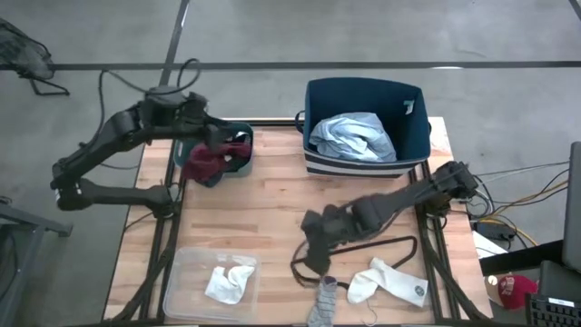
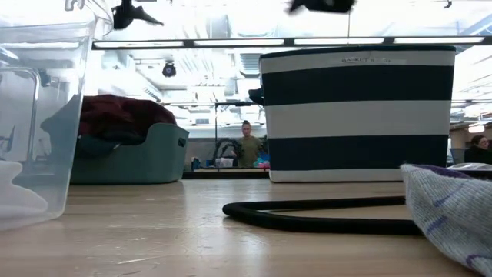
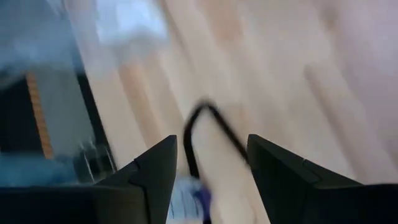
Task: Pick & Place Cloths
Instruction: Put the gray sock into the transparent bin
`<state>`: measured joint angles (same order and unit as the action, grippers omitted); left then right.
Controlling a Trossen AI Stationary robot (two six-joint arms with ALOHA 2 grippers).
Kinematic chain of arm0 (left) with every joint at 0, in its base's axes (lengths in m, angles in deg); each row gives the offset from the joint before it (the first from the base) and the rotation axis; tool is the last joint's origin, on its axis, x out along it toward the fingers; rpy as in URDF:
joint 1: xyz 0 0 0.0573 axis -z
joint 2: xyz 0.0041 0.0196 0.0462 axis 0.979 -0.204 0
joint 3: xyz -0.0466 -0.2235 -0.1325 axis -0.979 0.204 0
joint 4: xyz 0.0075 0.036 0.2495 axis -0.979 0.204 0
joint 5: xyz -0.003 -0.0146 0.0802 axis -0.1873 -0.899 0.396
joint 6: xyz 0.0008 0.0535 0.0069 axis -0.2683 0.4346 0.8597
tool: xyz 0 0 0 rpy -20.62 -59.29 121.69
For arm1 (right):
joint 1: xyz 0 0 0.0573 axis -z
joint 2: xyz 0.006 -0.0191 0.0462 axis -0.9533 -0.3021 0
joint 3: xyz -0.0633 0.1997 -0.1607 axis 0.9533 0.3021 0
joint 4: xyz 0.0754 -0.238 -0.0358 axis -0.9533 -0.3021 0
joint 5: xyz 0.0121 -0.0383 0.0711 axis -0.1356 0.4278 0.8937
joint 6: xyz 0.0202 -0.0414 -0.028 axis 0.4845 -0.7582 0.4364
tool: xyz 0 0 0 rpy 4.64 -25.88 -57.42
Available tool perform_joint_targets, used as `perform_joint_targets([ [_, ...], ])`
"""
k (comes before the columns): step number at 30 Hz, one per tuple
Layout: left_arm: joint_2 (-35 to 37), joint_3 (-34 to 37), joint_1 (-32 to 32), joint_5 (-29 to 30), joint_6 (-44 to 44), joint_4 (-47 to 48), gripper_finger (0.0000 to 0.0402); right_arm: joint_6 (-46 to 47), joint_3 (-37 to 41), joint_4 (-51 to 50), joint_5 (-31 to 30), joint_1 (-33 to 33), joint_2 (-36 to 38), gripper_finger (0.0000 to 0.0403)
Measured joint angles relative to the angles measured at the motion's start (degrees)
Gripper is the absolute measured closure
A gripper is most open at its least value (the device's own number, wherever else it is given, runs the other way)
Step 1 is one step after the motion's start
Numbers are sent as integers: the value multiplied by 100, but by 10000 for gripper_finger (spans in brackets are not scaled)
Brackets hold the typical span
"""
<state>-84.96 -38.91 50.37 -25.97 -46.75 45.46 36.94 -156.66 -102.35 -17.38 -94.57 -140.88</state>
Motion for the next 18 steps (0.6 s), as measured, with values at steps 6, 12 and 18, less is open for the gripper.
perform_joint_targets([
  [6,234,2,521,0,-195,-746,124,-125,1157,661,892,-440,0,211],
  [12,204,4,1116,-1,-390,-1270,124,276,2308,2271,1127,-720,0,229],
  [18,121,4,1650,4,-501,-1804,124,736,3077,2831,994,-759,0,234],
])
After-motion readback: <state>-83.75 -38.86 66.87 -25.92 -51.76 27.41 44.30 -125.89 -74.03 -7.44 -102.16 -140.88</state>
